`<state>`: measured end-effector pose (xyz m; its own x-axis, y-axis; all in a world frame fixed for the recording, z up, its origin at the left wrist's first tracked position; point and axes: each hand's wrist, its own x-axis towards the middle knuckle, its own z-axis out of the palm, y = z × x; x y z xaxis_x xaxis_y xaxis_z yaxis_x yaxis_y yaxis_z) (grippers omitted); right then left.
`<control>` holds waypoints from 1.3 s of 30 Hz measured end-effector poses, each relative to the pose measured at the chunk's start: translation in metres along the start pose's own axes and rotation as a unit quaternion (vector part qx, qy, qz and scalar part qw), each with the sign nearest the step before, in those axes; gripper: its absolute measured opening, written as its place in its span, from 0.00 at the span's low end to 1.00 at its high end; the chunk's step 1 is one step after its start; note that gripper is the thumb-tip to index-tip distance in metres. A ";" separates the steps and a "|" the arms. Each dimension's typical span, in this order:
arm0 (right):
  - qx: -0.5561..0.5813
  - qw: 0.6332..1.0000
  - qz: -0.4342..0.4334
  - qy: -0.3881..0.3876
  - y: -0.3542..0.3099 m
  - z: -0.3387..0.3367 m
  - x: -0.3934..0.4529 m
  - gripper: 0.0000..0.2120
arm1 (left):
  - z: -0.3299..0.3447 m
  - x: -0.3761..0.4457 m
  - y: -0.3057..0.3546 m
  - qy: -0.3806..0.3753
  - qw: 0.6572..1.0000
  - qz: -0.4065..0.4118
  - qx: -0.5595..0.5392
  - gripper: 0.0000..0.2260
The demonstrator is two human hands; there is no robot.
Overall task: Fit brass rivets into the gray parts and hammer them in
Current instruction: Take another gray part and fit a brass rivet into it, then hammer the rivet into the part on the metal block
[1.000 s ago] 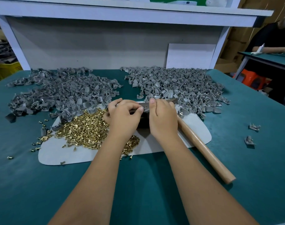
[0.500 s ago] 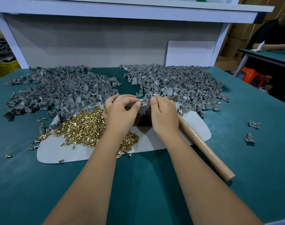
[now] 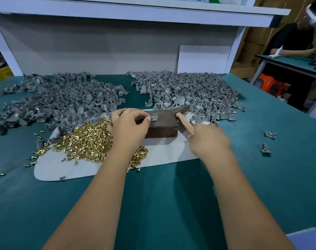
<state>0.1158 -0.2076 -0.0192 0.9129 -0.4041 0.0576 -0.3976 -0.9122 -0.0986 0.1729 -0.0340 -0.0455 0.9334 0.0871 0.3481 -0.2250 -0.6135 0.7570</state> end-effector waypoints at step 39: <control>0.053 0.973 -0.133 0.179 0.001 -0.027 -0.053 0.32 | 0.006 -0.007 0.004 0.053 0.997 -0.061 0.000 0.11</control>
<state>0.0642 -0.1886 0.0046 0.8842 -0.1695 0.4353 -0.1226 -0.9834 -0.1339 0.1670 -0.0420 -0.0483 0.9190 0.2441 0.3096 -0.1110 -0.5934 0.7972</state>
